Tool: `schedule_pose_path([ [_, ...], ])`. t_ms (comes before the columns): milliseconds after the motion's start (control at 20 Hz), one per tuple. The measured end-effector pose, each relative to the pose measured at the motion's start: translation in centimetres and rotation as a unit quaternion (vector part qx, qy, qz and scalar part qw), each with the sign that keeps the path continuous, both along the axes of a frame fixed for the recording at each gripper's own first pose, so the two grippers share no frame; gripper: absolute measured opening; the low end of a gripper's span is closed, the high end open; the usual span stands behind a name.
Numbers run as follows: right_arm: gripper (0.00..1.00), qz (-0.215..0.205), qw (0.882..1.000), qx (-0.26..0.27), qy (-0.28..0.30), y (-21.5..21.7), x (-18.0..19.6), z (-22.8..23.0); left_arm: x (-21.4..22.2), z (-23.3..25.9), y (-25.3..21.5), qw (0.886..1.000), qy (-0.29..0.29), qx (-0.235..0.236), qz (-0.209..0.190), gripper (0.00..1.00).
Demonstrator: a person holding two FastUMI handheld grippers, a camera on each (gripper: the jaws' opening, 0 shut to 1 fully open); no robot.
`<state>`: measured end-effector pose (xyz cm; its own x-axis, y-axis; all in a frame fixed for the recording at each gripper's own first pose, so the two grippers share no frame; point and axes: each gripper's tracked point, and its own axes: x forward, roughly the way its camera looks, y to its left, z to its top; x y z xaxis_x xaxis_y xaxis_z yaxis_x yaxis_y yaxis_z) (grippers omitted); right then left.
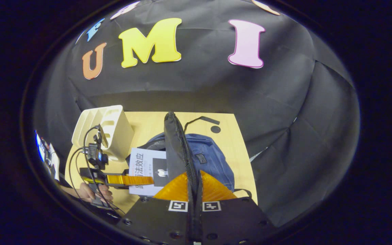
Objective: Open the schoolbag, grab two books from the bookshelf and put them into the schoolbag.
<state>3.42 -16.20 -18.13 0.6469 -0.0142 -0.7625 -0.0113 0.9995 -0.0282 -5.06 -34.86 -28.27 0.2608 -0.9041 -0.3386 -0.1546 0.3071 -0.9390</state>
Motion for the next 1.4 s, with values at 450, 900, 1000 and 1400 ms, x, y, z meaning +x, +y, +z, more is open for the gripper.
schedule_pose_path([
  [450, 0.01, 0.006, 1.0, -0.012, 0.005, 0.3, 0.6, -0.2, 1.3, -2.1, -3.2, 1.0, 0.017, -0.015, -0.009, 0.45],
  [900, 0.01, 0.003, 1.0, -0.001, 0.006, 0.9, 1.2, -0.7, -0.7, -2.9, -1.3, 0.987, 0.023, 0.12, -0.101, 0.96],
  [1000, 0.01, 0.006, 1.0, 0.004, 0.003, 1.6, 1.2, -0.8, -0.9, -2.5, 1.0, 0.976, -0.003, 0.187, -0.112, 0.98],
  [1400, 0.01, 0.015, 0.999, 0.032, -0.005, 4.2, 0.5, -1.1, 2.0, 1.6, 10.1, 0.913, -0.141, 0.364, -0.115, 0.98],
])
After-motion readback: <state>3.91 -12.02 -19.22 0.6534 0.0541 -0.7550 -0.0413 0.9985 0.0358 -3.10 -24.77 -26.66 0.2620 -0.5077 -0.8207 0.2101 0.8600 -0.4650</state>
